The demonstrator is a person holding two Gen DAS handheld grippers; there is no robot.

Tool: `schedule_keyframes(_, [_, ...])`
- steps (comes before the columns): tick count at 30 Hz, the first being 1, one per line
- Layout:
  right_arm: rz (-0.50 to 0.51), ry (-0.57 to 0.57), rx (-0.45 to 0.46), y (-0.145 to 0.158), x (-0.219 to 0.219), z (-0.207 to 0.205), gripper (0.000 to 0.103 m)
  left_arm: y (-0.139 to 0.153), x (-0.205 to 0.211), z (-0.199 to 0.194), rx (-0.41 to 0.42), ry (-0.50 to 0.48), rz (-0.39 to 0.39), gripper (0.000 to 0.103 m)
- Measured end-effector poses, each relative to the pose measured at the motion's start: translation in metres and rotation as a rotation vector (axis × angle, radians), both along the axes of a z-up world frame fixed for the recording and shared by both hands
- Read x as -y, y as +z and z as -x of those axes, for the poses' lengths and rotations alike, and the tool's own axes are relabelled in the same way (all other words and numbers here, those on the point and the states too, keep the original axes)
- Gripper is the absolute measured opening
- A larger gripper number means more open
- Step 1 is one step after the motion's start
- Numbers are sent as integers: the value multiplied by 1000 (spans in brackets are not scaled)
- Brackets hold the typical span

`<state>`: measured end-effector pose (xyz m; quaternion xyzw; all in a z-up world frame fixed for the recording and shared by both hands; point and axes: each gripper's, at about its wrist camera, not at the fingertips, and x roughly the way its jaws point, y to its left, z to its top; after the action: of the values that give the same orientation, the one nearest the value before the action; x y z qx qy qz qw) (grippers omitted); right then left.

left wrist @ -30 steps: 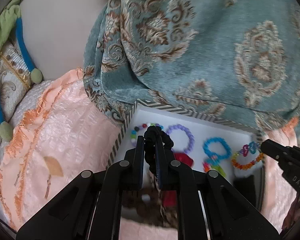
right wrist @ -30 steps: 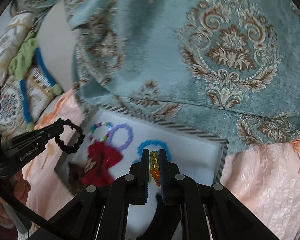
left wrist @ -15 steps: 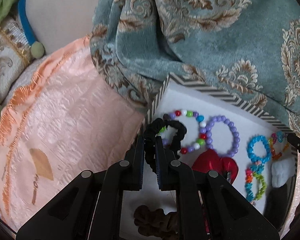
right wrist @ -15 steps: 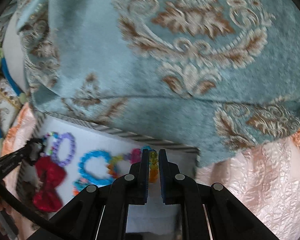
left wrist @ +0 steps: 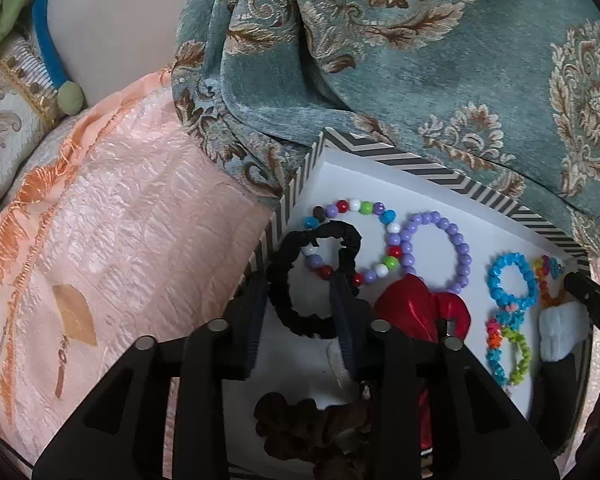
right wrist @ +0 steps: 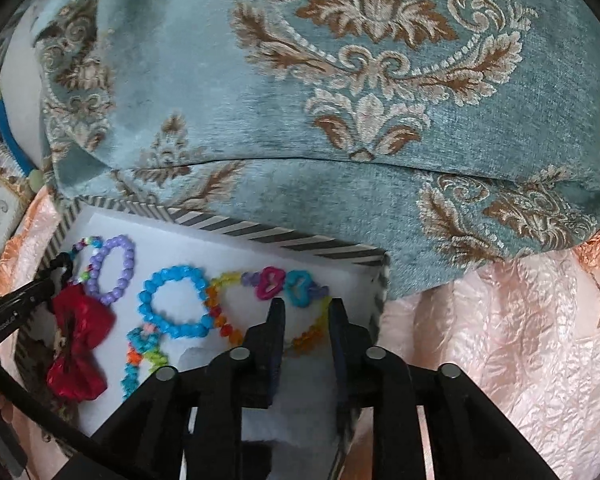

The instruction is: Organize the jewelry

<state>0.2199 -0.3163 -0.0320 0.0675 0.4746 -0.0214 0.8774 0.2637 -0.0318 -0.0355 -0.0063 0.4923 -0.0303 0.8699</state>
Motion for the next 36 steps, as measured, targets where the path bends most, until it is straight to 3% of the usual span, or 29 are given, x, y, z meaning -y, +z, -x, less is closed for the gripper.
schedule_keyframes(8, [-36, 7, 48, 26, -5, 34, 39, 18, 5, 24, 51, -14, -34, 52])
schedule_keyframes(14, [-41, 35, 61, 38, -26, 56, 41, 37, 2, 48, 88, -23, -38, 58])
schedule_keyframes(26, [-60, 40, 78, 45, -58, 103, 43, 64, 3, 97, 156, -51, -46, 58])
schedule_keyframes(36, [-96, 13, 65, 39, -66, 137, 47, 68, 8, 140, 165, -55, -33, 59])
